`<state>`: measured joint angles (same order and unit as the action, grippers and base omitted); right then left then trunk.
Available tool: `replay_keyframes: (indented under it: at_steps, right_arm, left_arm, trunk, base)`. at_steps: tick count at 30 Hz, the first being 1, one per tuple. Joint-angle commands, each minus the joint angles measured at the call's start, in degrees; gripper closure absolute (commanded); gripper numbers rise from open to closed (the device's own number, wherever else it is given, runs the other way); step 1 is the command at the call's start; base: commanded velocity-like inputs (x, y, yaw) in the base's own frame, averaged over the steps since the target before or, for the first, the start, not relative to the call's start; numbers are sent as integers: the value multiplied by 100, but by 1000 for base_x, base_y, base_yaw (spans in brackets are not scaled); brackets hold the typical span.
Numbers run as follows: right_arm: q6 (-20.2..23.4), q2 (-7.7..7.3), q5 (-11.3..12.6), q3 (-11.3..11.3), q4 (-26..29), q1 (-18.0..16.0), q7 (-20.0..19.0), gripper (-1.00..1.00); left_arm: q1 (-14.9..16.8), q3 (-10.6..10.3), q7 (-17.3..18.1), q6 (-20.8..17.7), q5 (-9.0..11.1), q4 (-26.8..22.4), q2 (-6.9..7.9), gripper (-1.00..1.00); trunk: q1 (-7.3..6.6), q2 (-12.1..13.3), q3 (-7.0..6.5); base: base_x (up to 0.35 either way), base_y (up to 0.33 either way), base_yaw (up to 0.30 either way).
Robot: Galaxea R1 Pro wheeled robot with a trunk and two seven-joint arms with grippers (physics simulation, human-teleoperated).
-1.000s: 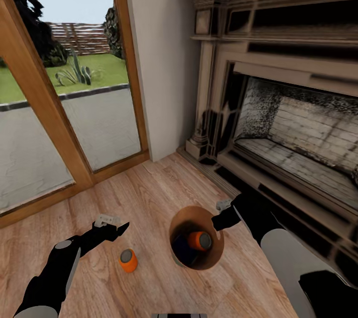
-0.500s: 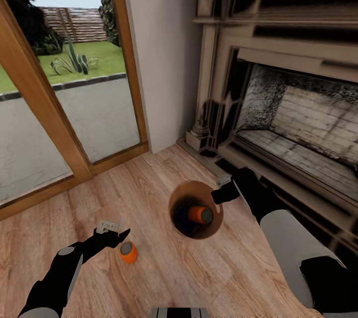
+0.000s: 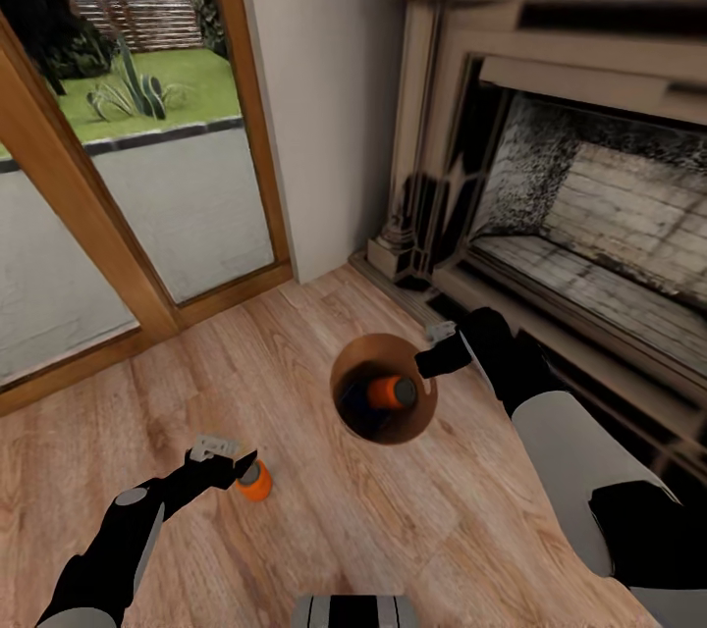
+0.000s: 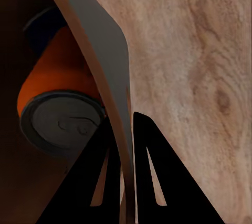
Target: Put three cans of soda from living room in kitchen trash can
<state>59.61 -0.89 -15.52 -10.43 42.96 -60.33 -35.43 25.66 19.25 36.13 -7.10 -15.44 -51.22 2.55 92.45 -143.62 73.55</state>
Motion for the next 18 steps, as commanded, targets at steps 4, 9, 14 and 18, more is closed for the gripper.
replay_keyframes:
  at_steps: [4,9,14,18]
  right_arm:
    - [39,7,169,6,2,-5,-37,100]
    - [39,30,171,-10,43,-216,-57,100]
    - [39,28,173,-7,53,-462,-60,100]
    - [39,28,172,-4,51,-588,-60,100]
  left_arm:
    - [0,0,0,5,23,-1,0,-100]
    - [0,0,0,6,31,-2,0,-100]
    - [0,0,0,6,32,-2,0,-100]
    - [0,0,0,6,44,-2,0,-100]
  trunk:
    - [9,-6,124]
    - [22,-13,279]
    - [34,-20,417]
    - [37,-21,443]
  base:
    - [0,0,0]
    - [0,0,0]
    - [0,0,0]
    - [0,0,0]
